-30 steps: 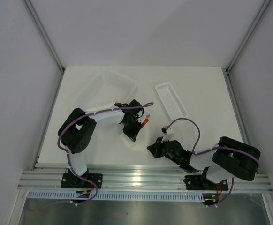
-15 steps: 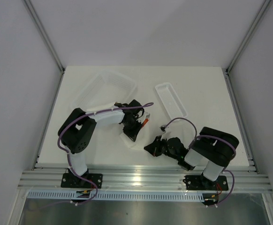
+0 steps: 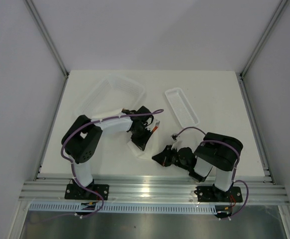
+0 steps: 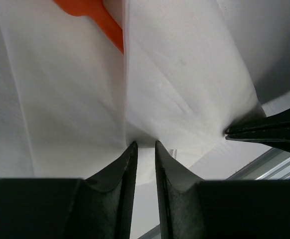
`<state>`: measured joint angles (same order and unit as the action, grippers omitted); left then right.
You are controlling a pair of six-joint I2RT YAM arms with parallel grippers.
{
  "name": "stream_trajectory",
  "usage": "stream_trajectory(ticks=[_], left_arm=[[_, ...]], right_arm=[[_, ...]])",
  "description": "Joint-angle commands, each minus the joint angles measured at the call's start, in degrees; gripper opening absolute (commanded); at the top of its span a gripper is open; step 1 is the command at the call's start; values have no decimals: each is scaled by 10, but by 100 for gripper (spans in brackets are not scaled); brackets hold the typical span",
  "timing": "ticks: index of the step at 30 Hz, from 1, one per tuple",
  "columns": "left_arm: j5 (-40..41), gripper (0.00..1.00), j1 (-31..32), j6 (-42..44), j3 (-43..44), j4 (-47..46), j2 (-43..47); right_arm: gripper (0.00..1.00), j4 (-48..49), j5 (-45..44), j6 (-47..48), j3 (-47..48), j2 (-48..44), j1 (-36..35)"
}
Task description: Place the utensils on the paper napkin and roll it up
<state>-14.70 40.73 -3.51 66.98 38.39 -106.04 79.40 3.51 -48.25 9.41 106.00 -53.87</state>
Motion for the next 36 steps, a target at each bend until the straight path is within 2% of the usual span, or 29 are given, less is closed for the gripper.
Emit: stream_trajectory(ticks=[1,10,20,25,29,36], left_arm=[[59,26,1,15,0,-16,1],[85,33,1,32,4,-10,67],[78,33,1,32,3,-5,57],[108,34,-26,23,-4,1,102],[190,34,-40,33,-38,9,125],[210,41,-53,32,-61,2,111]], right_arm=[[0,11,-25,10,-13,-19,0],[0,-7,-30,3,-4,-18,-1],[0,12,-27,-13,3,12,-2],[0,-25,-32,-3,10,-10,-4],[0,-49,-35,5,14,-25,-10],[0,-84,-54,21,26,-42,-24]])
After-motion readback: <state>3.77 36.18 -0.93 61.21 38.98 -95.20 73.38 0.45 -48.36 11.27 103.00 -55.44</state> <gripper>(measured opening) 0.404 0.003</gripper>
